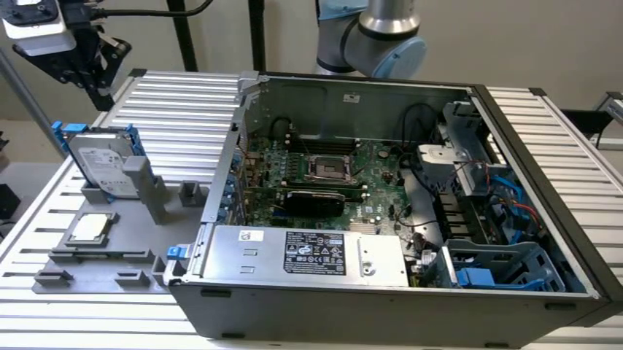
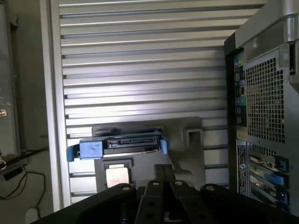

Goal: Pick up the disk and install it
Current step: 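Reach for the disk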

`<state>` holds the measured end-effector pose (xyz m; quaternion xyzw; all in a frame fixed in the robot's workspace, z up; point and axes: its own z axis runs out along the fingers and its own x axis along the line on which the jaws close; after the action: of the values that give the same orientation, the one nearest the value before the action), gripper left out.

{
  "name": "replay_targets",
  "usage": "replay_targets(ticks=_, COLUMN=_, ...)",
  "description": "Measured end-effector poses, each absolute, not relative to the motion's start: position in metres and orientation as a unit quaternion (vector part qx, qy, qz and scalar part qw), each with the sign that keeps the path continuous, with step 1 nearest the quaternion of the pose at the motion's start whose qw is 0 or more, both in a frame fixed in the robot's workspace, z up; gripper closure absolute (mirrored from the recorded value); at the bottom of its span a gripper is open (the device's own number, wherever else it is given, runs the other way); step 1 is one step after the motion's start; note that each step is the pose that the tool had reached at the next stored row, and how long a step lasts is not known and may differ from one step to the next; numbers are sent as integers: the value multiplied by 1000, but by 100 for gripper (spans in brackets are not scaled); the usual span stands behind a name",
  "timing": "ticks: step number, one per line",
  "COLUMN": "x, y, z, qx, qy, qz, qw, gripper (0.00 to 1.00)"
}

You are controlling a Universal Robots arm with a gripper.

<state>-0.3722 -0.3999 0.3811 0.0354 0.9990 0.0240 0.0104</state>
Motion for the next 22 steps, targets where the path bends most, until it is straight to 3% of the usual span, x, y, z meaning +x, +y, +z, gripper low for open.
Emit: replay_targets(ticks=22, x=-449, y=-381, z=374, qx=34, qy=999, qz=24, qw=10, gripper=89)
